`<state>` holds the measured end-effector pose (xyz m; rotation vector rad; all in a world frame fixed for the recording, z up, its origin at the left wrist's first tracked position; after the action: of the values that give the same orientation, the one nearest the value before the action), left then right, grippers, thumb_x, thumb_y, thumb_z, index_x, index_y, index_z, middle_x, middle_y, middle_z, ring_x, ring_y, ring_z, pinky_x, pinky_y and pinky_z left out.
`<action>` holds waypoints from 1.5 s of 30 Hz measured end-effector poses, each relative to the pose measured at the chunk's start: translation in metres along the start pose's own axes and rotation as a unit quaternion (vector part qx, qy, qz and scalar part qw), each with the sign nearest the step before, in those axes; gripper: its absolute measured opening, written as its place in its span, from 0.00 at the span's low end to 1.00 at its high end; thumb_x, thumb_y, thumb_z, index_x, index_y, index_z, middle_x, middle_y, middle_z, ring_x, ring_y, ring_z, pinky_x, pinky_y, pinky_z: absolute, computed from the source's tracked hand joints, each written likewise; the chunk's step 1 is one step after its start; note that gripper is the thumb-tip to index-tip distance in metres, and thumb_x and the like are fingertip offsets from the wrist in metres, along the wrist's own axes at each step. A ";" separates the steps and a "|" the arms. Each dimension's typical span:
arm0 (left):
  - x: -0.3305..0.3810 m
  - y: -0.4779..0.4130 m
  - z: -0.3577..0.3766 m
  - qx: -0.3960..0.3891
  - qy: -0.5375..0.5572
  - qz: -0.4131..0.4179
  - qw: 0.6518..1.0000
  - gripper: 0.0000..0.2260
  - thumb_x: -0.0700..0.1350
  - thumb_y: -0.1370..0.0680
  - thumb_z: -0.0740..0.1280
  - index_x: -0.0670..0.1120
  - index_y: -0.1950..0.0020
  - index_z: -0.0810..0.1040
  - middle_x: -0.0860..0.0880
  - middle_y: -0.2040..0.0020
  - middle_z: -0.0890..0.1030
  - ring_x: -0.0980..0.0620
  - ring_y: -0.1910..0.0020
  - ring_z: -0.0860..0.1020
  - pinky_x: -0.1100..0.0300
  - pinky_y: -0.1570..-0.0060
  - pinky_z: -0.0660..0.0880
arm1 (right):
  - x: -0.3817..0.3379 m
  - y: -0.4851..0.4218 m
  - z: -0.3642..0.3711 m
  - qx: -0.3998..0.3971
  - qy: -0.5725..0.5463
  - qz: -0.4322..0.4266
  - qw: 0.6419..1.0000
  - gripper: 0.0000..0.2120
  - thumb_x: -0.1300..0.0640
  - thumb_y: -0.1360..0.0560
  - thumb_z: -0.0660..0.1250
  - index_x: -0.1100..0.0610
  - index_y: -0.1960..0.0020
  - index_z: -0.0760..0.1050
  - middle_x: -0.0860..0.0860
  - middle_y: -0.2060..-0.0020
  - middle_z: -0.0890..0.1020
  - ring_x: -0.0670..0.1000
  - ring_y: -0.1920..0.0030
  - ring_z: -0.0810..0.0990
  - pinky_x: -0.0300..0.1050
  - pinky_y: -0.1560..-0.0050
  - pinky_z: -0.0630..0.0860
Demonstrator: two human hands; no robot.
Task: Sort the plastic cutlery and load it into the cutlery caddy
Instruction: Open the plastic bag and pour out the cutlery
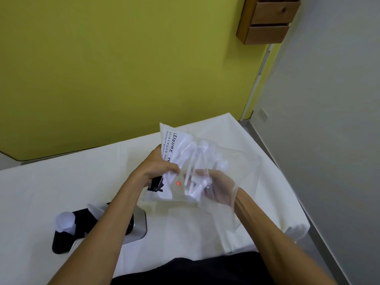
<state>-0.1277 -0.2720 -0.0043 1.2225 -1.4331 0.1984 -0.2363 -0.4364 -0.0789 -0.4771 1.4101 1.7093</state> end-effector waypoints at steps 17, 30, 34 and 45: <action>-0.017 -0.010 -0.039 0.160 0.021 -0.031 0.986 0.29 0.34 0.36 0.75 0.48 0.38 0.72 0.47 0.46 0.81 0.44 0.48 0.80 0.46 0.48 0.79 | 0.013 0.029 -0.070 0.168 0.096 0.049 0.980 0.06 0.68 0.29 0.63 0.65 0.65 0.75 0.58 0.71 0.77 0.54 0.72 0.77 0.45 0.68 0.74; -0.017 0.013 -0.042 0.192 0.122 -0.001 0.974 0.26 0.30 0.34 0.74 0.43 0.38 0.73 0.46 0.46 0.82 0.47 0.55 0.80 0.56 0.63 0.75 | -0.023 0.041 -0.112 0.337 0.414 0.011 0.845 0.25 0.43 0.28 0.73 0.59 0.41 0.71 0.54 0.48 0.79 0.55 0.50 0.77 0.45 0.54 0.71; -0.012 0.018 -0.040 0.182 0.128 0.007 0.975 0.26 0.30 0.33 0.75 0.44 0.38 0.74 0.45 0.46 0.82 0.44 0.51 0.81 0.54 0.60 0.77 | -0.036 0.046 -0.106 0.331 0.449 0.015 0.829 0.25 0.46 0.24 0.70 0.63 0.36 0.73 0.58 0.42 0.80 0.58 0.45 0.78 0.45 0.50 0.71; -0.013 0.027 -0.002 0.130 0.142 0.005 0.981 0.26 0.33 0.34 0.77 0.47 0.39 0.75 0.46 0.46 0.83 0.43 0.48 0.83 0.45 0.47 0.81 | -0.061 0.040 -0.060 0.066 0.073 -0.080 0.992 0.12 0.70 0.21 0.63 0.65 0.40 0.79 0.64 0.46 0.83 0.60 0.54 0.85 0.52 0.50 0.83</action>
<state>-0.1496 -0.2515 -0.0001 1.3371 -1.1889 0.5596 -0.2461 -0.5147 -0.0272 -0.6346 1.5358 1.4667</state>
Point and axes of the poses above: each hand's wrist, its own y-axis away from the middle knuckle, its own z-axis out of the palm, x = y × z, the point moved 1 cm from there along -y, towards the middle knuckle
